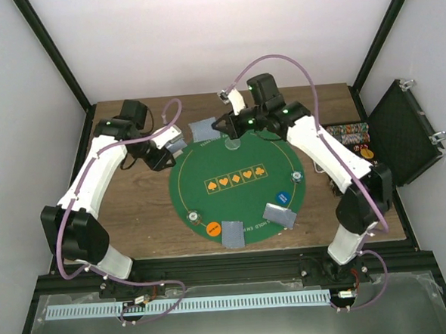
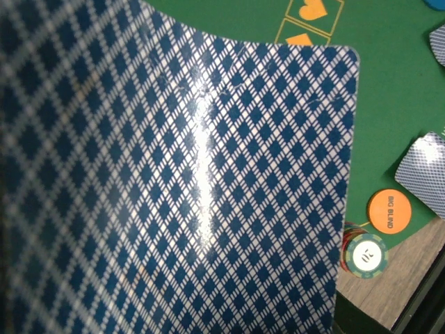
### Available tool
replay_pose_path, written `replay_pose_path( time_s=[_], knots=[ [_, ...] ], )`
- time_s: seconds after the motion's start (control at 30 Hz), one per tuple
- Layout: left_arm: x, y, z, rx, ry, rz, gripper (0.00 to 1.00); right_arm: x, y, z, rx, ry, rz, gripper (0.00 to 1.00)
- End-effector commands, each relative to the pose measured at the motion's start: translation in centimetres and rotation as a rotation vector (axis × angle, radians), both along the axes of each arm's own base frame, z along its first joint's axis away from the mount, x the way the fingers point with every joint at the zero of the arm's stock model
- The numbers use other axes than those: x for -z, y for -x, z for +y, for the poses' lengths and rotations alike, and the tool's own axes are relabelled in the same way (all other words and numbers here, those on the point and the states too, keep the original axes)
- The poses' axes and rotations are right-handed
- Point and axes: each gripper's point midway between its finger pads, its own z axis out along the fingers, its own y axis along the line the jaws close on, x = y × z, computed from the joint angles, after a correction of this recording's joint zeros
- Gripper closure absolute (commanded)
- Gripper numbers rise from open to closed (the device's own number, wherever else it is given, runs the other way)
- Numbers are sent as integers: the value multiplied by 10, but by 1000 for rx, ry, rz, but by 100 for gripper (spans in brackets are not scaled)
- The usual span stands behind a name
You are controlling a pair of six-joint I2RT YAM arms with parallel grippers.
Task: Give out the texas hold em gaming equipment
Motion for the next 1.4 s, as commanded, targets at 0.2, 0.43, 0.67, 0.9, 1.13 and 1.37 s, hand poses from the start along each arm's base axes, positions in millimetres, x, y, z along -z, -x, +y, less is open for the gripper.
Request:
replay_pose_path(
  time_s=[0.2,0.43,0.67,0.9,1.13,1.37],
  knots=[
    [-7,-14,30,-130,-7,-47,59,21,-46,-48,212,477,-534,99],
    [-9,-14,36,-142,-9,-59,59,103,-63,5,67,837,-813,99],
    [-10,-14,36,-142,-4,-58,59,199,-3,42,-253,896,-798,99],
    [-10,-15,34,-137,1,-52,59,250,56,47,-441,847,-613,99],
    [-10,-15,34,-136,3,-51,59,254,68,54,-447,785,-514,99],
    [-11,-14,34,-134,3,-55,59,252,69,71,-437,729,-435,99]
  ],
)
